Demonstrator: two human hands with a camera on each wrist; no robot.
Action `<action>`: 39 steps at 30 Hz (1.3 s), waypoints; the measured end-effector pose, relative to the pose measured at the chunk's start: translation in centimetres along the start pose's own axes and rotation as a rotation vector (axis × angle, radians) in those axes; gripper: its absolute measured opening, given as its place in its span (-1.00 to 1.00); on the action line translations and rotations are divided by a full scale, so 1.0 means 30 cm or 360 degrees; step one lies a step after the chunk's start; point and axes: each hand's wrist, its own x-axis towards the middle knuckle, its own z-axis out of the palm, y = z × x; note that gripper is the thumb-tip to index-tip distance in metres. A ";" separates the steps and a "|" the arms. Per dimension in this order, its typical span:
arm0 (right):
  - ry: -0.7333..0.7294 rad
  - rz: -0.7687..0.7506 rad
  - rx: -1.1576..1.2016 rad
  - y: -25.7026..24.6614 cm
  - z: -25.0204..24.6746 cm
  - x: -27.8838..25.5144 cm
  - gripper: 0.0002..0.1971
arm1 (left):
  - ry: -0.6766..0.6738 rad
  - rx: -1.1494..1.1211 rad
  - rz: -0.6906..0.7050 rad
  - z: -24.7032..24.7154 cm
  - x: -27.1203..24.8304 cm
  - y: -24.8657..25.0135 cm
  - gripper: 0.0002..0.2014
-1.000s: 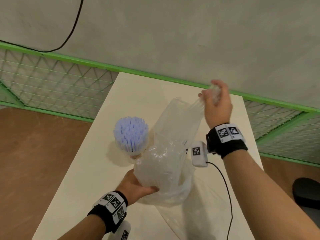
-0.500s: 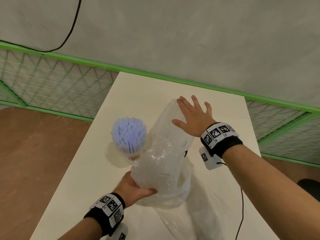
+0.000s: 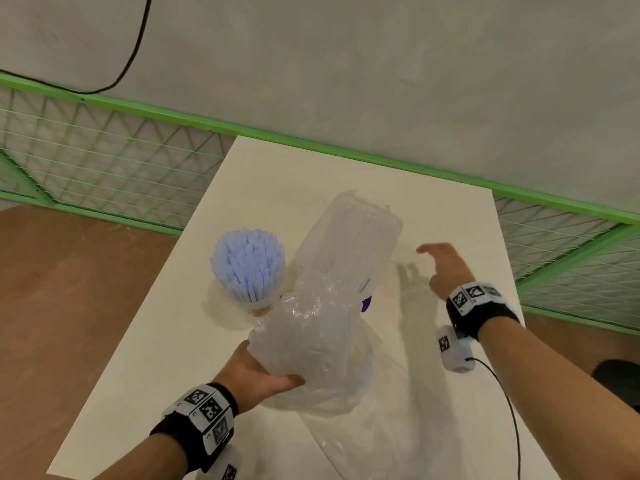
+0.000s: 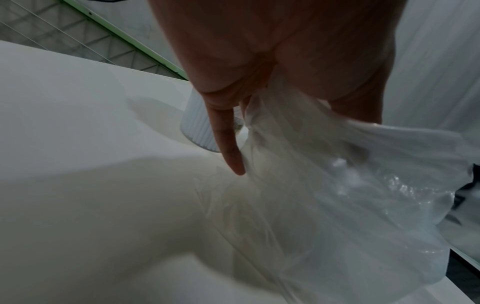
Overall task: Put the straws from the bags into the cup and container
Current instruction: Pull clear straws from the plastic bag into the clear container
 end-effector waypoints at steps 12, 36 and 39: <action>-0.0144 -0.0369 -0.0378 0.033 0.231 -0.090 -0.79 | 0.0023 0.0094 0.0000 0.011 -0.015 0.021 -0.39; 0.0877 -0.0544 0.0730 -0.396 -0.217 -0.216 -0.80 | -0.0022 0.0206 0.0115 -0.004 -0.002 0.012 -0.29; 0.0714 -0.0591 0.0298 -0.351 -0.114 -0.189 -0.91 | -0.0010 0.0189 0.0113 -0.004 -0.003 0.011 -0.29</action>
